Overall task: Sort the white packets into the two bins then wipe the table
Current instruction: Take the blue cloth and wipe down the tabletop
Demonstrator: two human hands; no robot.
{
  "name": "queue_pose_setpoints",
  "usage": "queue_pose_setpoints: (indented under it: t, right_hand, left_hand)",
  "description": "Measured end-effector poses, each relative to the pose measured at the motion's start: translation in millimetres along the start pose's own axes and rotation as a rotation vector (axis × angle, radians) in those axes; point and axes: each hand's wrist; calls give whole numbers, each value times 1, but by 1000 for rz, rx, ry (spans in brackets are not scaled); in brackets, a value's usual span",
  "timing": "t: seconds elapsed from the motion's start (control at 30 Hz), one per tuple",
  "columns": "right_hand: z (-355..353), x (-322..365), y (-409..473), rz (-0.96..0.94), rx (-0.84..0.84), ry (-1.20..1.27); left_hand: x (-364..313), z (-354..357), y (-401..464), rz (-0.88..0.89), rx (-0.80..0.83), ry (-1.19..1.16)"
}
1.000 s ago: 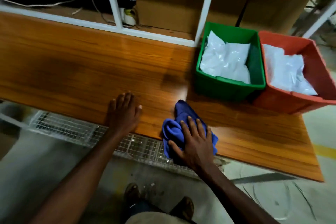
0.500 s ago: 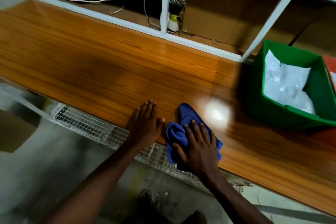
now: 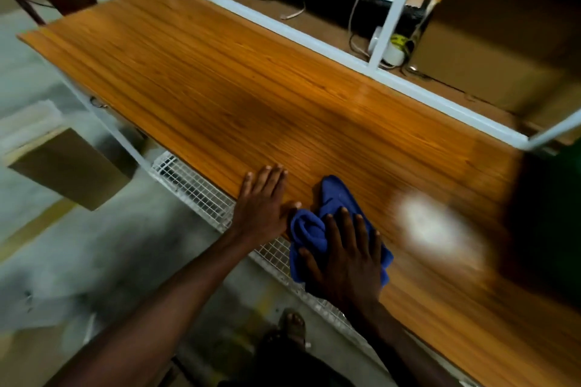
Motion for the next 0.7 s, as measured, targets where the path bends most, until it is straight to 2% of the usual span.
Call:
queue_pose_setpoints:
  t: [0.13,0.3,0.5,0.7]
  right_hand:
    - [3,19,20,-49,13,20]
    - [8,42,42,-115,16,35]
    - [17,79,73,-182,-16,46]
    - [26,128,107,-204,-32,35]
  left_hand:
    - [13,-5,6,-54,-5,19]
    - [68,-21,20,-275,59,12]
    - [109,-26,25,-165,64,54]
    - [188,-43,36,-249,61,9]
Point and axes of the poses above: each hand's wrist, its own y-axis towards the middle knuckle, its own z-axis out of the palm, x = y × z, and after that the axes turned 3 degrees about -y, right-handed
